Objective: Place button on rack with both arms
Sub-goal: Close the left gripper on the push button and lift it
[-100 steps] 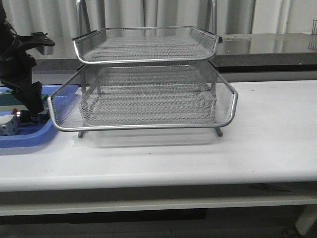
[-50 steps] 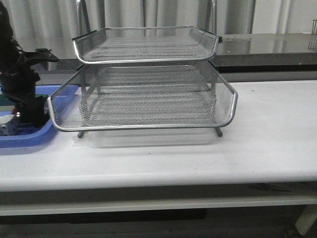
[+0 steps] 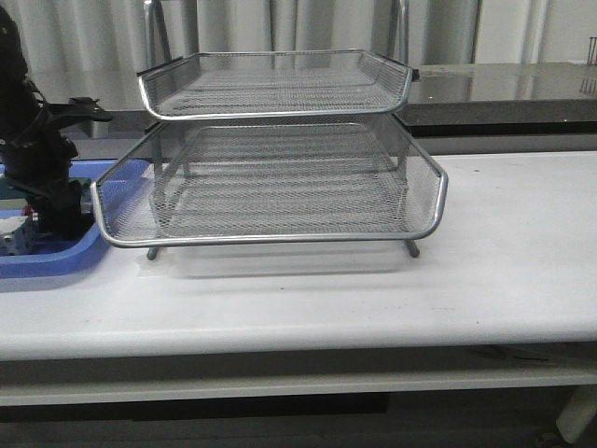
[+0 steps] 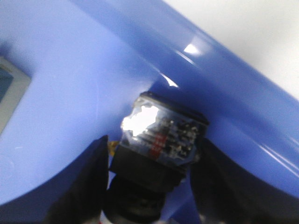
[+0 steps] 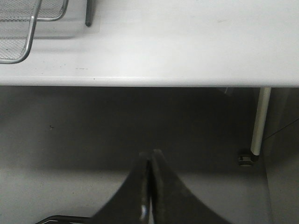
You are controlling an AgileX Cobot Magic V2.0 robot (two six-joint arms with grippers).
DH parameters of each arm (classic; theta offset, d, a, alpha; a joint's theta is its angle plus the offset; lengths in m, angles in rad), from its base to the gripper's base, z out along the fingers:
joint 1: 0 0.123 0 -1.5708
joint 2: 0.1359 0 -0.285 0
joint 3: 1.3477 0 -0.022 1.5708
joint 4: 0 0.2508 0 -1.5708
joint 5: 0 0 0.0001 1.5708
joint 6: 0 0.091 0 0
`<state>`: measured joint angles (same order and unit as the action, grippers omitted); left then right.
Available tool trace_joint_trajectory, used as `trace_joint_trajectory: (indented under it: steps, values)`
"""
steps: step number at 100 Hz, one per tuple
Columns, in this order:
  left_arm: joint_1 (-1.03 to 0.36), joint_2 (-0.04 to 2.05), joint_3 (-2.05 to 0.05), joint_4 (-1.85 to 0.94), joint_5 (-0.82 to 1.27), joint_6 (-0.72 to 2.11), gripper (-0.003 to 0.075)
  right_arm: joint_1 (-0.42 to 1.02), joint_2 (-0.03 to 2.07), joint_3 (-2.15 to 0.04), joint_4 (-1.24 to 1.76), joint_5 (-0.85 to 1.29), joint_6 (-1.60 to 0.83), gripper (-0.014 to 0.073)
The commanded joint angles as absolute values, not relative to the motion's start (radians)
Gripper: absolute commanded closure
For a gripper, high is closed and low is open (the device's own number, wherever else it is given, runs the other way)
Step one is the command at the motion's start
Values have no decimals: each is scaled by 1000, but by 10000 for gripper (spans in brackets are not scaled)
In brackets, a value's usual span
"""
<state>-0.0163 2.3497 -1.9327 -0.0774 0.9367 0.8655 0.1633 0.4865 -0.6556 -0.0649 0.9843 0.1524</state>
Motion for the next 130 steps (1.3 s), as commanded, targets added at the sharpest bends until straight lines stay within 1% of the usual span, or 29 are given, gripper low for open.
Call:
trace_joint_trajectory:
  steps: [1, 9, 16, 18, 48, 62, 109, 130]
  values:
    - [-19, 2295, -1970, -84, 938, 860, 570, 160, 490, -689, -77, 928, 151, 662]
    - [-19, 2293, -1997, -84, 968, 860, 673, 160, 490, -689, -77, 928, 151, 662]
    - [-19, 2293, -2043, -84, 1007, 860, 736, 160, 490, -689, -77, 928, 151, 662]
    - [-19, 2293, -2052, -84, 1015, 860, 742, 160, 490, -689, -77, 928, 151, 662]
    - [-19, 2293, -2323, -84, 1268, 790, 741, 160, 490, -689, -77, 928, 151, 662]
    - [-19, 2268, -2402, -82, 1270, 747, 741, 160, 490, -689, -77, 928, 151, 662]
    - [-25, 2049, -2406, -122, 1270, 658, 741, 160, 490, -689, -77, 928, 151, 662]
    - [-90, 1954, -2388, -128, 1270, 653, 741, 160, 490, -689, -77, 928, 151, 662]
